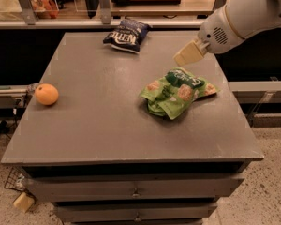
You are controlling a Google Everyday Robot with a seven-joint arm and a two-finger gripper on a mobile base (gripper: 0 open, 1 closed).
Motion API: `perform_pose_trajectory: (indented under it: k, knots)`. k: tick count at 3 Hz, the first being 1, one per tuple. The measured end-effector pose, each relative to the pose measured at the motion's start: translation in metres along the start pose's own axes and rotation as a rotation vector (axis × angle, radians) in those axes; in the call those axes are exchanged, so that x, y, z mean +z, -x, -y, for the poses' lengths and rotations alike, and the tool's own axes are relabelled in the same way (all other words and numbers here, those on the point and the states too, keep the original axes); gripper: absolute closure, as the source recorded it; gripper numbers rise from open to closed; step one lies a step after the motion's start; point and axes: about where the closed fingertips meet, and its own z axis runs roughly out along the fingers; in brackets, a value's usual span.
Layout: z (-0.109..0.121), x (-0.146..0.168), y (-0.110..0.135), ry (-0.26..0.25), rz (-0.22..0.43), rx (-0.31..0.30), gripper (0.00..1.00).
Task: Move green rice chip bag near orange
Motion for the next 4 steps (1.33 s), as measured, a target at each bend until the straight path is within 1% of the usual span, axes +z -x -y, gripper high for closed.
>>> perform_pose_trajectory:
  k: [1, 2, 3, 4]
  knots:
    - [0.015, -0.007, -0.032, -0.08, -0.03, 0.093, 0.52]
    - [0.021, -0.005, -0.055, -0.148, -0.044, 0.218, 0.28]
    - [0.017, -0.001, -0.063, -0.206, -0.056, 0.317, 0.05]
    - [0.006, 0.005, -0.059, -0.253, -0.061, 0.393, 0.0]
